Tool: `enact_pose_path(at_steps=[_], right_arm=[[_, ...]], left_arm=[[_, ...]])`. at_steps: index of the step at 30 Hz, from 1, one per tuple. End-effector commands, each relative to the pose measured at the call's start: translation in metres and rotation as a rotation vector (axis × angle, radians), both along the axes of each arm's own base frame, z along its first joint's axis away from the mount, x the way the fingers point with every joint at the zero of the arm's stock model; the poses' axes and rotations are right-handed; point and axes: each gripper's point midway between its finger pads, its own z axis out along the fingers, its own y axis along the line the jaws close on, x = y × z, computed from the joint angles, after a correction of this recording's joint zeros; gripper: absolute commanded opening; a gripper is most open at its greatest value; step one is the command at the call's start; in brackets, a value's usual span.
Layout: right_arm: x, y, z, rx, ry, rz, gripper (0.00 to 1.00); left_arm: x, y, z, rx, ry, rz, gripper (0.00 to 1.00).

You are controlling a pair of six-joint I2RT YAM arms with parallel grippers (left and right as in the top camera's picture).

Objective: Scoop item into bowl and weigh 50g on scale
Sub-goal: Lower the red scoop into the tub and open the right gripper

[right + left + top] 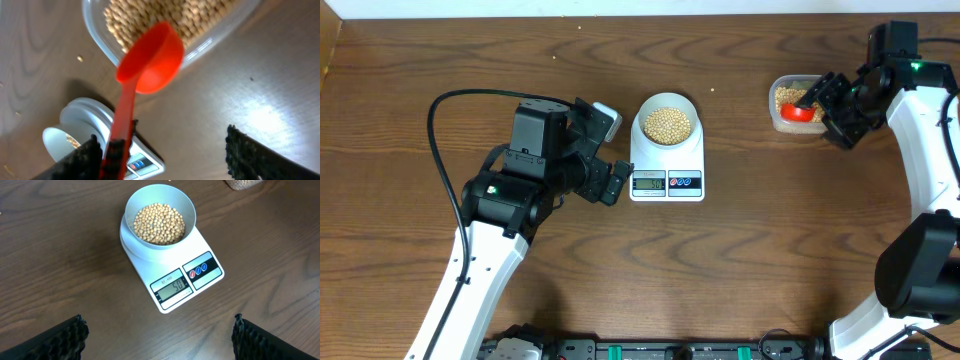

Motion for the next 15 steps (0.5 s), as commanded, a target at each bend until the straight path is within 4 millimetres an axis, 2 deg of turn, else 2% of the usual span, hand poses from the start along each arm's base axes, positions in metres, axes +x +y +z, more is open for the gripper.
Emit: enact_pose_path(at_steps=[1, 6, 11, 15], right_arm=[[-0.009, -0.004, 0.001, -0.003, 0.013, 0.030, 0.90], [-0.017, -0.015, -0.003, -0.036, 0.048, 0.029, 0.99], [-0.022, -0.029, -0.006, -0.115, 0.053, 0.074, 0.99], [-0.016, -0.040, -0.006, -0.154, 0.031, 0.067, 0.99]], left_arm=[[-0.002, -0.002, -0.001, -0.007, 0.005, -0.011, 0.94], [-0.002, -0.002, -0.001, -0.006, 0.005, -0.011, 0.94], [-0.002, -0.002, -0.001, -0.007, 0.005, -0.011, 0.94], [-0.002, -0.002, -0.001, -0.007, 0.005, -0.011, 0.94]])
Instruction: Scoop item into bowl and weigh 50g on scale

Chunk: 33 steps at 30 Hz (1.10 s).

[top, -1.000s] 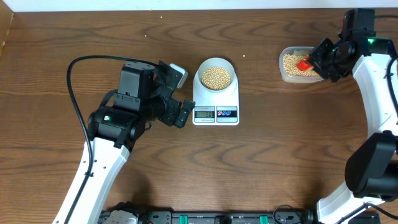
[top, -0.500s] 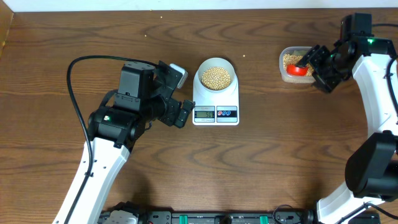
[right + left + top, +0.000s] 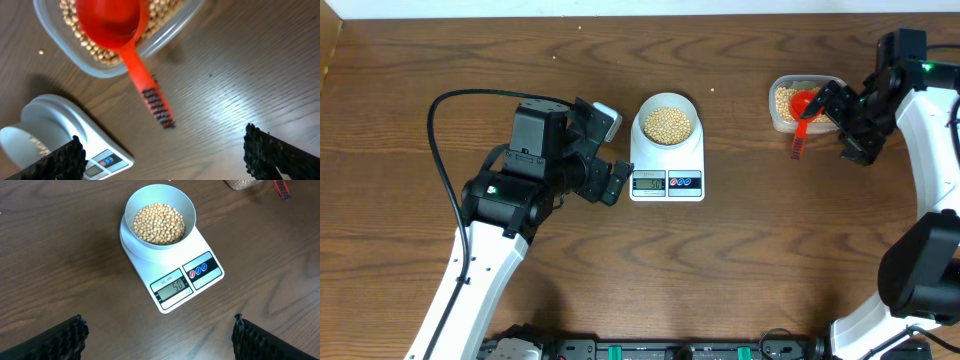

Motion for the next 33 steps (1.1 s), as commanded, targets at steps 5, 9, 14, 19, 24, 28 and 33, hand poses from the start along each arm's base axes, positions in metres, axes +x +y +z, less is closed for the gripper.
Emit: enact_pose_path(at_steps=[5, 9, 14, 19, 24, 28, 33], right_arm=[[0.009, -0.024, 0.005, -0.084, -0.068, 0.048, 0.99], [0.013, -0.029, 0.018, -0.095, -0.130, 0.148, 0.99], [0.013, -0.041, 0.056, -0.163, -0.240, 0.201, 0.99], [-0.005, -0.058, 0.092, -0.281, -0.288, 0.175, 0.99], [-0.029, -0.060, 0.108, -0.323, -0.271, 0.161, 0.99], [-0.042, -0.057, 0.111, -0.320, -0.250, 0.162, 0.99], [-0.047, -0.053, 0.117, -0.301, -0.264, 0.156, 0.99]], left_arm=[[-0.002, -0.002, -0.001, -0.007, 0.005, -0.012, 0.94], [-0.002, -0.002, -0.001, -0.007, 0.005, -0.012, 0.94], [-0.002, -0.002, -0.001, -0.007, 0.005, -0.012, 0.94], [-0.002, -0.002, -0.001, -0.007, 0.005, -0.012, 0.94], [-0.002, -0.002, -0.001, -0.007, 0.005, -0.012, 0.94], [-0.002, -0.002, -0.001, -0.007, 0.005, -0.012, 0.94], [-0.002, -0.002, -0.001, -0.007, 0.005, -0.012, 0.94]])
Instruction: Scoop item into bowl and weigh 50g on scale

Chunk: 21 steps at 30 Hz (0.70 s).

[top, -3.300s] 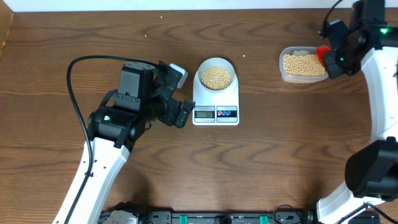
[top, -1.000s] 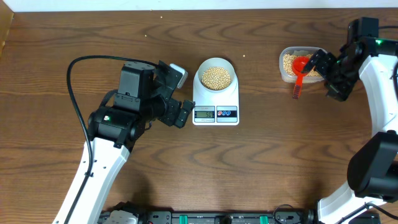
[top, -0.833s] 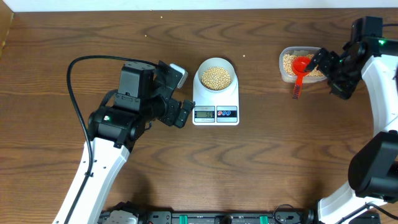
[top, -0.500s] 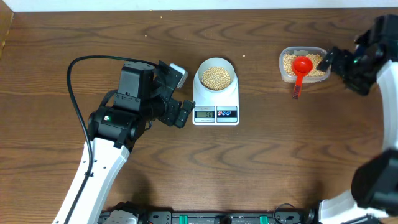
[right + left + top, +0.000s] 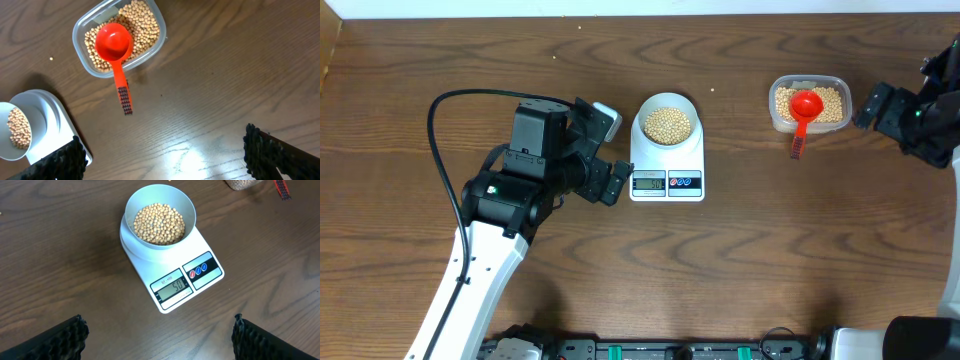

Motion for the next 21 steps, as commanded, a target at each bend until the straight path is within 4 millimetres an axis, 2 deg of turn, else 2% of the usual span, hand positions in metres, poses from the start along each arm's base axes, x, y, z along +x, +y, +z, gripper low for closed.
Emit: enact_pose_path(at_steps=[1, 15, 20, 21], right_arm=[[-0.004, -0.001, 0.016, -0.017, -0.042, 0.001, 0.99], [-0.010, 0.000, 0.039, -0.051, -0.123, 0.024, 0.99], [-0.019, 0.002, 0.064, -0.091, -0.208, 0.051, 0.89], [-0.021, 0.002, 0.070, -0.098, -0.226, 0.054, 0.95]], left_arm=[[-0.002, -0.002, -0.001, -0.007, 0.005, -0.012, 0.95], [-0.002, -0.002, -0.001, -0.007, 0.005, -0.012, 0.94], [-0.002, -0.002, -0.001, -0.007, 0.005, -0.012, 0.94], [-0.002, -0.002, -0.001, -0.007, 0.005, -0.012, 0.94]])
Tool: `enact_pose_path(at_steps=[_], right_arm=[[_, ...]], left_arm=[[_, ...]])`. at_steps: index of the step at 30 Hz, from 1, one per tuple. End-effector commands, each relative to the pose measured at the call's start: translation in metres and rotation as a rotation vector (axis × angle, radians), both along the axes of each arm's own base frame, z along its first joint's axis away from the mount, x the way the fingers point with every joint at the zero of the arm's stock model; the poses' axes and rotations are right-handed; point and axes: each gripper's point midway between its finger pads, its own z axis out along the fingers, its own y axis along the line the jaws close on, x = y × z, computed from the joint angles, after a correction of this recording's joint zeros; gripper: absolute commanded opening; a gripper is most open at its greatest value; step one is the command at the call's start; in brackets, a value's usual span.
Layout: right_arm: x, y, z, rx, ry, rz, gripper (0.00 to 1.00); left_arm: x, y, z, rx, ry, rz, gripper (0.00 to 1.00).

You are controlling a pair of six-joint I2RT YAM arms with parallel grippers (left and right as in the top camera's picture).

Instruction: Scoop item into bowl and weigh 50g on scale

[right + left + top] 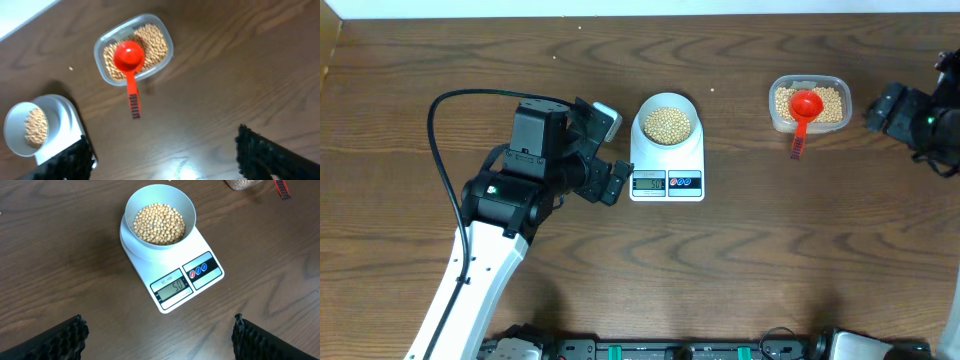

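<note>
A white bowl of beans sits on the white scale, whose display reads 50. The red scoop rests with its cup in the clear bean tub and its handle hanging over the rim. My right gripper stands open and empty at the right edge, away from the tub. My left gripper is open just left of the scale, holding nothing. In the right wrist view the scoop and tub lie well ahead of the fingers.
Dark wooden table all around. A few stray beans lie near the far edge. A black cable loops beside the left arm.
My right gripper has drawn a little further back to the right and higher, so the tub and scoop look smaller in its view. Left arm, scale and bowl are unchanged.
My right gripper first held the red scoop over the bean tub. Then it was open with the scoop resting in the tub. After that it stood away to the right, and now further still. The scale read 50 throughout.
</note>
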Motion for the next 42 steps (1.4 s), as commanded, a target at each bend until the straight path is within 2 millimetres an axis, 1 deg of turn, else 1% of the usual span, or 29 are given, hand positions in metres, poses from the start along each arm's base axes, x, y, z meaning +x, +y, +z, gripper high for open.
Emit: enact_pose_path(at_steps=[1, 3, 4, 6, 11, 14, 19, 23, 26, 28, 31, 32, 37, 38, 42], right_arm=[[-0.014, 0.001, 0.033, -0.052, -0.101, 0.023, 0.99], [-0.025, 0.004, 0.042, -0.057, -0.123, 0.023, 0.99], [-0.033, 0.003, 0.046, -0.077, -0.123, 0.025, 0.99], [-0.043, 0.000, 0.053, -0.113, -0.136, 0.012, 0.99], [-0.060, 0.005, 0.066, -0.121, -0.177, 0.011, 0.99], [-0.067, 0.003, 0.071, -0.149, -0.190, 0.009, 0.99], [-0.074, 0.005, 0.079, -0.221, -0.212, 0.089, 0.99], [-0.072, 0.005, 0.083, -0.227, -0.236, 0.087, 0.99], [-0.062, 0.002, 0.071, -0.241, -0.238, 0.099, 0.99], [-0.054, 0.002, 0.064, -0.275, -0.274, 0.128, 0.99], [-0.046, 0.007, 0.055, -0.339, -0.362, 0.178, 0.99], [-0.045, 0.010, 0.047, -0.369, -0.428, 0.193, 0.99], [-0.048, 0.020, 0.020, -0.420, -0.597, 0.194, 0.99], [-0.051, 0.023, 0.012, -0.435, -0.649, 0.191, 0.99], [-0.057, 0.026, -0.008, -0.469, -0.764, 0.172, 0.99]], left_arm=[[-0.002, -0.002, -0.001, -0.007, 0.005, -0.011, 0.95], [-0.002, -0.002, -0.001, -0.007, 0.005, -0.011, 0.94], [-0.002, -0.002, -0.001, -0.007, 0.005, -0.011, 0.95], [-0.002, -0.002, -0.001, -0.007, 0.005, -0.011, 0.94], [-0.002, -0.002, -0.001, -0.006, 0.005, -0.011, 0.94], [-0.002, -0.002, -0.001, -0.007, 0.005, -0.011, 0.94], [-0.002, -0.002, -0.001, -0.007, 0.005, -0.011, 0.94], [-0.002, -0.002, -0.001, -0.007, 0.005, -0.011, 0.94], [-0.002, -0.002, -0.001, -0.006, 0.005, -0.011, 0.94], [-0.002, -0.002, -0.001, -0.007, 0.005, -0.011, 0.94], [-0.002, -0.002, -0.001, -0.007, 0.005, -0.012, 0.94], [-0.002, -0.002, -0.001, -0.007, 0.005, -0.011, 0.95], [-0.002, -0.002, -0.001, -0.007, 0.005, -0.011, 0.94], [-0.002, -0.002, -0.001, -0.006, 0.005, -0.011, 0.94], [-0.002, -0.002, -0.001, -0.007, 0.005, -0.011, 0.94]])
